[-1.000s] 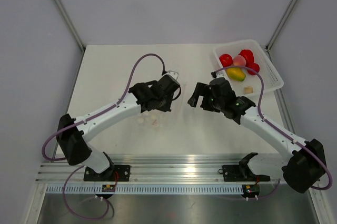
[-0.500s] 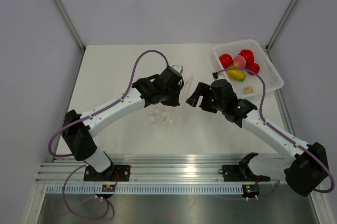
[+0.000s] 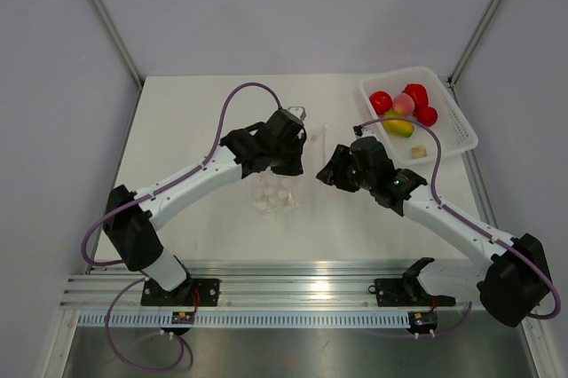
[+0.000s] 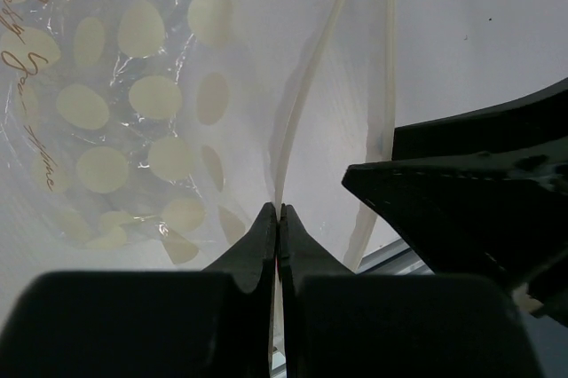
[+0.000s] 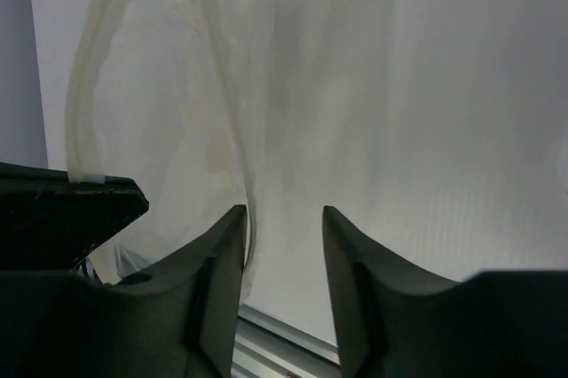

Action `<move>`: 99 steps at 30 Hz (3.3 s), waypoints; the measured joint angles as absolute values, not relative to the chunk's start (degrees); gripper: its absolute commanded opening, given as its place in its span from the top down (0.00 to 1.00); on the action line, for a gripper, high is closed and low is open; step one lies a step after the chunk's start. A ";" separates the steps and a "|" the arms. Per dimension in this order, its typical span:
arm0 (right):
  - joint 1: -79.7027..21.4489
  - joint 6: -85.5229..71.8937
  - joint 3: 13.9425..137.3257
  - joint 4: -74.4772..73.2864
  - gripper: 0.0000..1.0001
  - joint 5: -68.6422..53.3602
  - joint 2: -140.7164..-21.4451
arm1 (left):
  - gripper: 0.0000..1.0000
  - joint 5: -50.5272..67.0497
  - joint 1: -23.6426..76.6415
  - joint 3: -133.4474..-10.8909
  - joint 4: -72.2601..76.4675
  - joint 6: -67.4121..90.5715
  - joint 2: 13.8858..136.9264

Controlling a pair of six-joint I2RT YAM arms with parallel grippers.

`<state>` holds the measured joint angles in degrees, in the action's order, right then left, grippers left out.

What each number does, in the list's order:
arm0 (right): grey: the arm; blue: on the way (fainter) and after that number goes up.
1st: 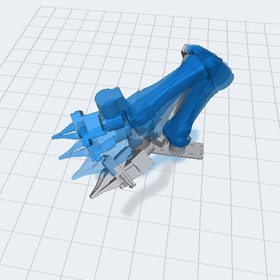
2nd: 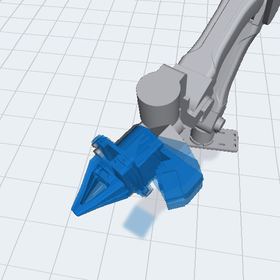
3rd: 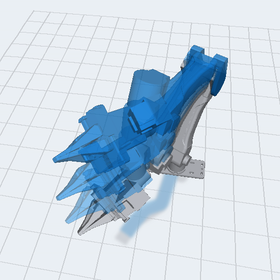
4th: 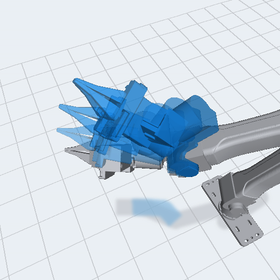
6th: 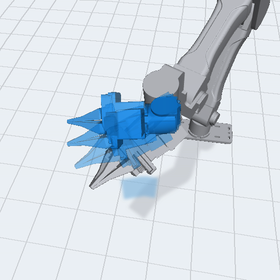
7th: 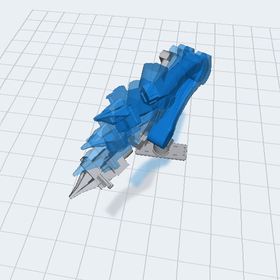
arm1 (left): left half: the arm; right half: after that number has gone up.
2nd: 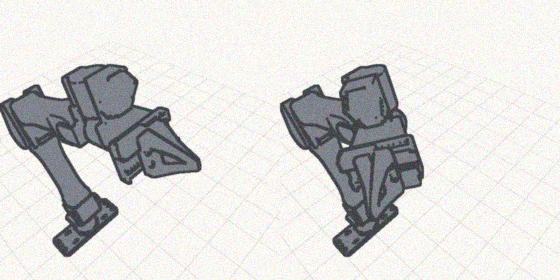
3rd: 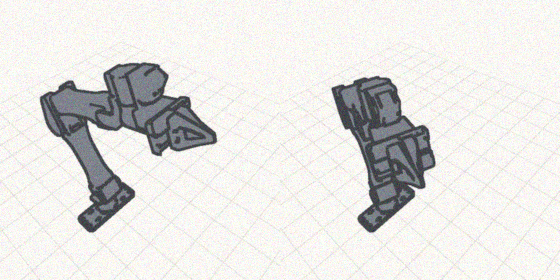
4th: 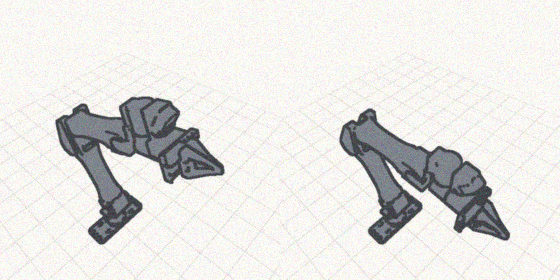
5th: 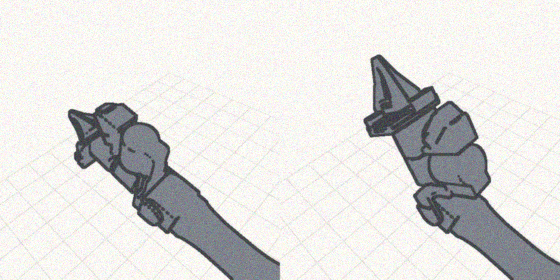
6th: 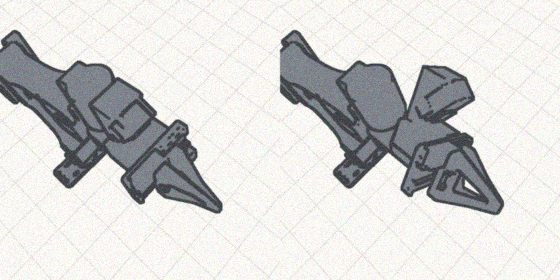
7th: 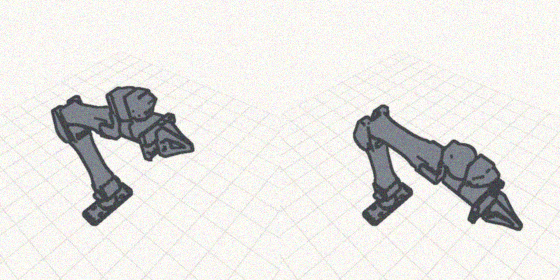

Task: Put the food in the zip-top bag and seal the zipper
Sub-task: Open the zipper of the food storage bag at the center of the board, then pick up the fake fruit from the bin.

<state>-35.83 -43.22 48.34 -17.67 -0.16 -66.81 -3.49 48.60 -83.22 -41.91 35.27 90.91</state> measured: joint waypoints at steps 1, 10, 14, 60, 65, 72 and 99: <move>-35.99 -43.31 48.12 -17.47 0.65 -0.34 -67.48 | 1.00 -3.16 48.38 -83.20 -41.74 35.38 90.91; -36.38 -39.29 50.74 -22.85 1.00 6.33 -70.00 | 1.00 0.08 45.15 -81.87 -41.54 34.09 90.63; -35.33 -35.59 55.33 -24.56 1.00 8.71 -75.02 | 1.00 1.89 43.97 -81.87 -41.58 32.80 90.21; 6.59 -11.05 94.78 -38.57 0.23 9.93 -112.60 | 1.00 15.11 34.22 -91.98 -42.19 27.75 102.80; 8.38 -10.70 94.78 -41.15 0.23 9.10 -115.50 | 1.00 15.68 34.22 -91.98 -41.71 27.11 102.80; 8.49 -10.59 94.41 -41.85 0.28 7.64 -119.50 | 1.00 16.53 34.22 -91.98 -41.43 26.79 102.80; 9.56 -15.09 88.71 -41.41 0.66 1.89 -102.13 | 1.00 17.74 35.18 -96.03 -41.41 28.14 104.57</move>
<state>9.56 -15.09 88.71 -41.41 1.89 -102.13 17.74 35.18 -96.03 -41.41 28.14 104.57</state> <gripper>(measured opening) 0.520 0.008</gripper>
